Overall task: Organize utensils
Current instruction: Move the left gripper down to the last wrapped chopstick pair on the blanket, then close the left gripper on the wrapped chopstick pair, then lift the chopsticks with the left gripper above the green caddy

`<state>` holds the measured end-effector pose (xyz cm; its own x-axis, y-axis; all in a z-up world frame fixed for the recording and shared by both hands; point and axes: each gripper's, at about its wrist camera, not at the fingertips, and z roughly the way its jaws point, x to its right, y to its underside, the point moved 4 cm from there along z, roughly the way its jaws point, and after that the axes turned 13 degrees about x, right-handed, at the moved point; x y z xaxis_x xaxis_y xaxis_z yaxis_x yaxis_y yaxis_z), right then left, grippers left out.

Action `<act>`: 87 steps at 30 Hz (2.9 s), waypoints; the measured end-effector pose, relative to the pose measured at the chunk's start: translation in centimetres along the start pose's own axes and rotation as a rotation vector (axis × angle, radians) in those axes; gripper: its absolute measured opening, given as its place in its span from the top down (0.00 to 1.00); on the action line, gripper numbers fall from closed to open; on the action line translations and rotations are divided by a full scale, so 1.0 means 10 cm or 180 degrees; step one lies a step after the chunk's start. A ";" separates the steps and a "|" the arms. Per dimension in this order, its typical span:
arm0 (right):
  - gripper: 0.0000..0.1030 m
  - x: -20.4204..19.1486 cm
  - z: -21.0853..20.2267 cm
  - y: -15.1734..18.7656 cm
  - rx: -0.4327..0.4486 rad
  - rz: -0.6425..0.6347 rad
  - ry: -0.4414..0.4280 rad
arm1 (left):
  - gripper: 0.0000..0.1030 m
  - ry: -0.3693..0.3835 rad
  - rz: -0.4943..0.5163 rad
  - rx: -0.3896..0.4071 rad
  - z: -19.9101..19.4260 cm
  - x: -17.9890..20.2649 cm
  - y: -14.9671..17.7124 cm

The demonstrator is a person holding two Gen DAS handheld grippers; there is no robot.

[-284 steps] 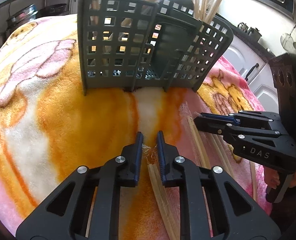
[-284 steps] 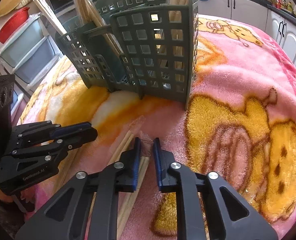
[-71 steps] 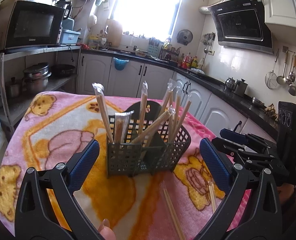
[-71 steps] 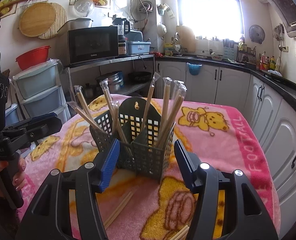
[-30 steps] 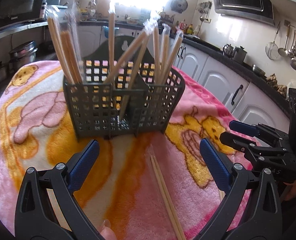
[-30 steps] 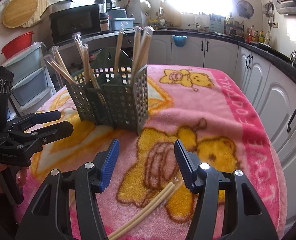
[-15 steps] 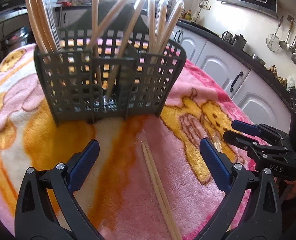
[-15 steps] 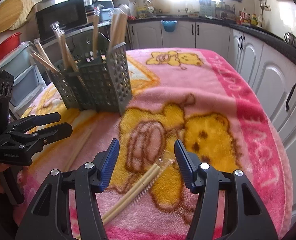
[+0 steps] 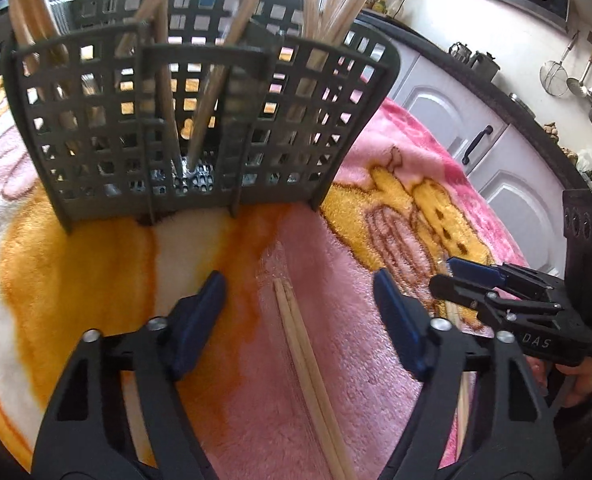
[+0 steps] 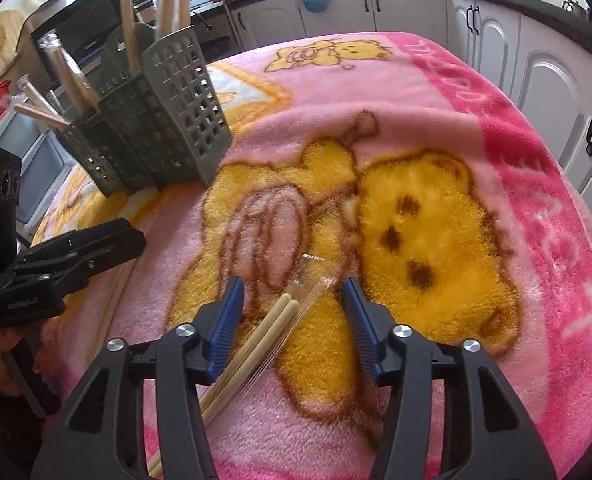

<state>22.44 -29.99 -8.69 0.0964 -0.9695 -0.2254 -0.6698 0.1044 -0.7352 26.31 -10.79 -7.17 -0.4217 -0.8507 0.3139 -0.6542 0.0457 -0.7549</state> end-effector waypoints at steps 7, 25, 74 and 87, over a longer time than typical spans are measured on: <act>0.78 0.01 0.06 -0.03 -0.0005 -0.0033 -0.0024 | 0.66 -0.0082 0.0053 -0.0066 0.11 -0.04 -0.04; 0.91 -0.50 -0.25 -0.31 0.0372 -0.0283 -0.0469 | 0.97 -0.0033 0.0032 0.0183 -0.26 -0.19 -0.25; 0.95 -1.23 -1.68 -1.76 0.2191 -0.0697 -0.0783 | 0.98 0.0272 0.0157 0.2258 -2.08 0.38 -2.08; 0.95 -1.15 -1.80 -2.19 0.2610 -0.0579 -0.0732 | 0.98 0.0006 0.0157 0.2682 -2.12 0.36 -2.41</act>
<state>22.73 -25.08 21.49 0.3558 -0.9270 -0.1183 0.1034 0.1649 -0.9809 27.26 -3.87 24.41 -0.4391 -0.8570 0.2696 0.0517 -0.3238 -0.9447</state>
